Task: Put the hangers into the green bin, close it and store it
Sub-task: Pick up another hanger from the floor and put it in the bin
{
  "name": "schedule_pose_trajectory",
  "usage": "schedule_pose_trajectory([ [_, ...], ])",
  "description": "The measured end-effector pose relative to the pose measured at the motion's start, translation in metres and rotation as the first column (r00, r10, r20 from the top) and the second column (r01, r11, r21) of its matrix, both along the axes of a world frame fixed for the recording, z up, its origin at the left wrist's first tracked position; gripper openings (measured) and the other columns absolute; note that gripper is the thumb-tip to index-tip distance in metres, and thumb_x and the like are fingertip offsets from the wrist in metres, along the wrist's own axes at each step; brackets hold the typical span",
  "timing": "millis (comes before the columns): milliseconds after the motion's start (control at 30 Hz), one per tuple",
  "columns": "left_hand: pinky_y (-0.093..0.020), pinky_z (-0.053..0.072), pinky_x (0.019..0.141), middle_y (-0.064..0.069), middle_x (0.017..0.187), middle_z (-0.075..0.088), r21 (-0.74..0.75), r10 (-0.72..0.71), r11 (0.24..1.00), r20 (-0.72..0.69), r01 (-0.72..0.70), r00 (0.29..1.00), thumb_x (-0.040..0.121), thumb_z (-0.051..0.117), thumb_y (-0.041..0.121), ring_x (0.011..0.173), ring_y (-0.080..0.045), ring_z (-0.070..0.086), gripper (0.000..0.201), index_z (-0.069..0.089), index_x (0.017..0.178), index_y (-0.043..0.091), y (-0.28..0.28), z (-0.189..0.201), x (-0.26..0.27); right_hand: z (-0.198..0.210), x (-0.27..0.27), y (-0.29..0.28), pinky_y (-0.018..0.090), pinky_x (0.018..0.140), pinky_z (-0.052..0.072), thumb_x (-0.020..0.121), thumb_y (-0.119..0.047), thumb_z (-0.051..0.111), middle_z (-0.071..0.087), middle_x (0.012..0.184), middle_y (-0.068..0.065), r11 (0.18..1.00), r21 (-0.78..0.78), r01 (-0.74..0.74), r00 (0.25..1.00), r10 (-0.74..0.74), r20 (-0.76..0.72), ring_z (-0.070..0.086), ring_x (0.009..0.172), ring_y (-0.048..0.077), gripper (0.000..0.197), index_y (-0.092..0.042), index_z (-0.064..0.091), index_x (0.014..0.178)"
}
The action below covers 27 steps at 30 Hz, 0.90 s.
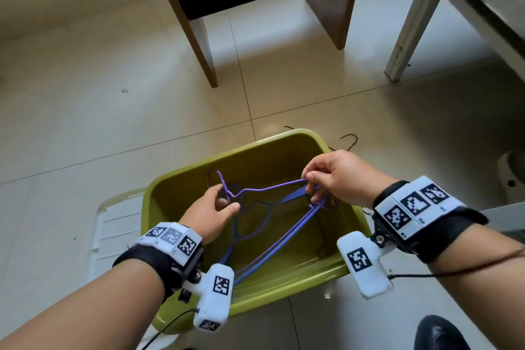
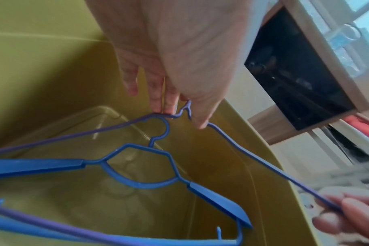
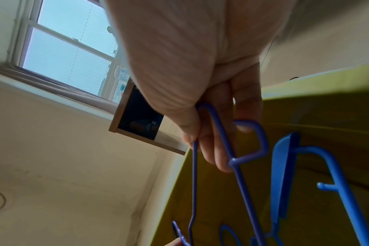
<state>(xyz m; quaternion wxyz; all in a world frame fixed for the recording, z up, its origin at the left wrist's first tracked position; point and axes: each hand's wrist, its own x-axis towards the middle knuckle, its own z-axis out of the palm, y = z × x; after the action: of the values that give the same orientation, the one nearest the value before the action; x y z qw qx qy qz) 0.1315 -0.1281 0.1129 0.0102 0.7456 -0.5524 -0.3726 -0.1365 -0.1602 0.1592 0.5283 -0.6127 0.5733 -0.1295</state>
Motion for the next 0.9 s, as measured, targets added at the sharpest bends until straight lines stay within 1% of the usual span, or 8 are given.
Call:
schedule_pose_trajectory([
  [133,-0.028,0.039,0.097,-0.001,0.132,0.061,0.051,0.018,0.998,0.021,-0.019,1.000,0.093,0.055,0.036,0.122,-0.021,0.056,0.071,0.020,0.151,0.017,-0.004,-0.009,0.005,-0.012,0.009,-0.002,0.024,0.050,0.052,0.096,-0.016,0.050,0.071,0.080,0.004,0.999,0.018,0.050,0.998,-0.050,-0.031,0.074,0.069,0.016,0.017,-0.016,0.067,0.093],
  [300,-0.032,0.037,0.106,-0.007,0.144,0.051,0.124,-0.025,0.992,0.081,0.014,0.996,0.094,0.053,0.036,0.133,-0.026,0.048,0.068,0.022,0.150,0.013,-0.003,-0.018,0.002,-0.021,0.017,0.003,0.030,0.080,0.057,0.094,-0.020,0.054,0.069,0.087,-0.004,0.990,-0.142,-0.006,0.973,-0.027,-0.229,0.070,0.083,0.015,0.019,-0.019,0.070,0.103],
  [467,-0.034,0.037,0.108,-0.009,0.148,0.046,0.165,-0.046,0.986,0.124,0.025,0.991,0.093,0.054,0.039,0.134,-0.027,0.047,0.070,0.023,0.150,0.013,-0.002,-0.025,0.000,-0.024,0.013,0.005,0.024,0.091,0.049,0.097,-0.017,0.048,0.063,0.119,-0.001,0.983,-0.183,-0.018,0.962,-0.033,-0.271,0.062,0.106,0.016,0.029,-0.018,0.063,0.121],
  [566,-0.035,0.038,0.109,-0.010,0.149,0.044,0.190,-0.057,0.981,0.138,0.030,0.989,0.092,0.054,0.043,0.135,-0.027,0.046,0.073,0.022,0.150,0.013,-0.002,-0.028,0.001,-0.026,0.012,0.006,0.025,0.093,0.049,0.096,-0.020,0.047,0.062,0.118,-0.003,0.973,-0.231,0.007,0.965,-0.067,-0.253,0.061,0.105,0.014,0.030,-0.019,0.062,0.122],
  [666,-0.036,0.039,0.109,-0.011,0.151,0.041,0.204,-0.062,0.979,0.154,0.029,0.986,0.091,0.054,0.046,0.135,-0.028,0.045,0.076,0.020,0.151,0.014,-0.002,-0.028,0.000,-0.029,0.008,0.005,0.021,0.069,0.051,0.095,-0.022,0.048,0.064,0.089,-0.008,0.967,-0.243,0.077,0.978,-0.121,-0.173,0.060,0.075,0.007,0.024,-0.021,0.066,0.111],
  [733,-0.038,0.038,0.110,-0.011,0.153,0.038,0.197,-0.059,0.980,0.161,0.027,0.985,0.090,0.054,0.047,0.137,-0.029,0.043,0.077,0.020,0.151,0.014,-0.003,-0.024,-0.003,-0.031,0.000,0.002,0.025,0.067,0.056,0.094,-0.022,0.051,0.068,0.085,-0.005,0.953,-0.212,0.215,0.975,-0.221,-0.004,0.066,0.075,0.008,0.019,-0.021,0.068,0.101],
  [800,-0.039,0.037,0.109,-0.011,0.154,0.036,0.159,-0.060,0.987,0.162,0.034,0.985,0.090,0.055,0.048,0.137,-0.029,0.042,0.075,0.024,0.150,0.015,-0.007,-0.020,-0.009,-0.032,-0.013,-0.003,0.029,0.067,0.058,0.093,-0.018,0.054,0.069,0.085,-0.001,0.908,-0.123,0.400,0.906,-0.370,0.207,0.069,0.077,0.011,0.014,-0.019,0.068,0.093],
  [900,-0.040,0.037,0.110,-0.012,0.151,0.038,0.017,-0.058,0.998,0.139,0.056,0.989,0.089,0.057,0.046,0.135,-0.028,0.043,0.067,0.035,0.145,0.017,-0.016,-0.006,-0.028,-0.033,-0.037,-0.015,0.026,0.055,0.051,0.092,-0.012,0.056,0.064,0.075,0.002,0.795,0.036,0.605,0.714,-0.562,0.418,0.060,0.062,0.012,0.013,-0.016,0.067,0.085],
])
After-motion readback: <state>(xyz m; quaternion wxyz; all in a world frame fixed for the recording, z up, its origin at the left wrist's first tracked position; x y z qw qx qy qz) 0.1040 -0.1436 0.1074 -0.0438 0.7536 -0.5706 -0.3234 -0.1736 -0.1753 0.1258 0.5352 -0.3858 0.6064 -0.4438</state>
